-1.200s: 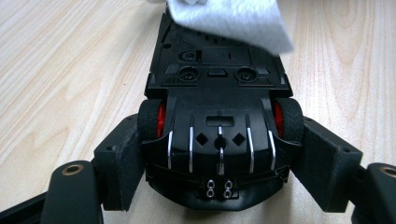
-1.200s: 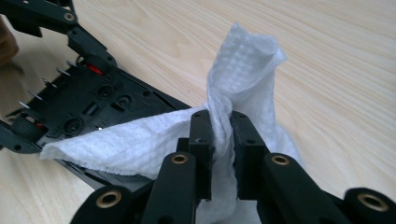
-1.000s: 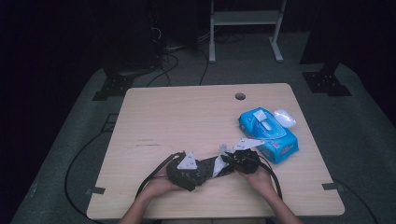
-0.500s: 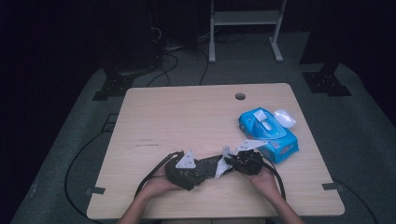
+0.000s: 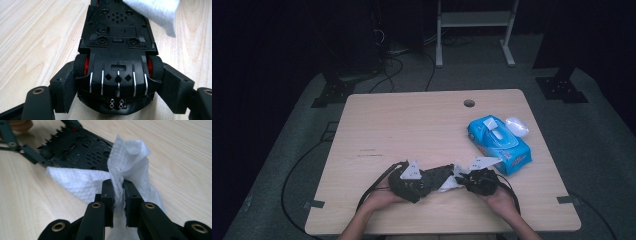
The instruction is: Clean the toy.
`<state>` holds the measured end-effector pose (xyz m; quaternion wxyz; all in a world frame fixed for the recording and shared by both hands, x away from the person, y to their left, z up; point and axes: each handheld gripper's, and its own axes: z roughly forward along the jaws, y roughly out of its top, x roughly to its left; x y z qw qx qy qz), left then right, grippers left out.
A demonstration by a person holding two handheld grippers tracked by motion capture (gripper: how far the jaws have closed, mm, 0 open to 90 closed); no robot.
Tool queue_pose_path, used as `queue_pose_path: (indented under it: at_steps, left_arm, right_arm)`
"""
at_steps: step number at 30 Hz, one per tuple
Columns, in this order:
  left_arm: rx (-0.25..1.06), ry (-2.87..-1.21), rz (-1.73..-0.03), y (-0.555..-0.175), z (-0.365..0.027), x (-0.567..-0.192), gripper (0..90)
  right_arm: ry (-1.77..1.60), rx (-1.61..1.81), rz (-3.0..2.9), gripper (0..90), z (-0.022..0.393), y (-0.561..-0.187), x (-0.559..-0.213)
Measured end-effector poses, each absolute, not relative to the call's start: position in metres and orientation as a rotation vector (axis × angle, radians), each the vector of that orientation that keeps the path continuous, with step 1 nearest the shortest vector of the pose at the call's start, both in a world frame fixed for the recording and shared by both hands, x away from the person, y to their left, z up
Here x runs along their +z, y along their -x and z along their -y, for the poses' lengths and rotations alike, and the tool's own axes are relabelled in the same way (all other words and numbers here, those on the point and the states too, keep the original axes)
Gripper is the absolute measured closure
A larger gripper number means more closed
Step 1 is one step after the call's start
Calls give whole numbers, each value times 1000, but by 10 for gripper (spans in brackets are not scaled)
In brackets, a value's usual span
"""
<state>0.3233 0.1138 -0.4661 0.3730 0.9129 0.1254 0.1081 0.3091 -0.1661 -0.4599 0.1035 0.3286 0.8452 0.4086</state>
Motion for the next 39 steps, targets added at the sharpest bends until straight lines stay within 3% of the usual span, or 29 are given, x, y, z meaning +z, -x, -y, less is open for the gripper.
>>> queue_pose_path:
  at_steps: [26, 39]
  left_arm:
    - [292, -2330, -343, -327, -113, -466, 247]
    - [256, -2351, -231, -318, -102, -465, 246]
  right_arm:
    - [-948, 1223, -2496, 801, 163, -309, -462]
    - [-990, 1242, -2447, 800, 167, -319, -461]
